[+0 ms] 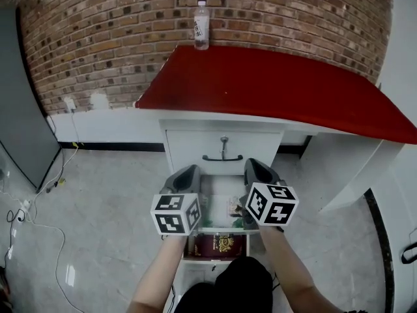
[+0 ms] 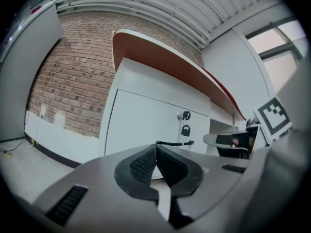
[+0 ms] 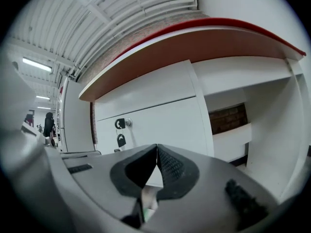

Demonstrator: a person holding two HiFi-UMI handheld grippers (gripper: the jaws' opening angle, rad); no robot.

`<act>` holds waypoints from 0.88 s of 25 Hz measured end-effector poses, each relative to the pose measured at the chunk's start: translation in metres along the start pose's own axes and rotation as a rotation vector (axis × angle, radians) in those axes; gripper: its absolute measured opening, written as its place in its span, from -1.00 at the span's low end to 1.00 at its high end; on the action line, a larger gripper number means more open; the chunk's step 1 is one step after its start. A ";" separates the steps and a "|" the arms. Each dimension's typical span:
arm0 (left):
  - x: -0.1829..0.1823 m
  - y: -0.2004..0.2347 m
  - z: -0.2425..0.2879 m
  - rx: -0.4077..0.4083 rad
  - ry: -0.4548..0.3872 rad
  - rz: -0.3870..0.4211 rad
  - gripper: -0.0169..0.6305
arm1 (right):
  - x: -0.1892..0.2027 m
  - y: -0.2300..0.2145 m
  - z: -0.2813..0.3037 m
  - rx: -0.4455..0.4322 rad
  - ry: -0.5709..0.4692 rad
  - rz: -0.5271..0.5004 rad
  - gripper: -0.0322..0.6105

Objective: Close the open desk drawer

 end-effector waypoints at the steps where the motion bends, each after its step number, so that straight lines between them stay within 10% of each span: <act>1: 0.005 -0.003 -0.006 0.005 -0.003 -0.011 -0.92 | 0.003 0.002 -0.006 -0.001 -0.009 -0.006 -0.86; 22: 0.015 -0.071 -0.123 0.125 -0.078 0.075 -0.92 | 0.030 0.041 -0.162 0.036 -0.124 -0.122 -0.86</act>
Point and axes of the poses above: the fingertips, and each gripper's own axes: z forward along the fingers, y to its left, x out of its underside, the point moved 7 cm from there along -z, backward along the fingers, and after that the axes turned 8 degrees about x, right-handed, at the moved point
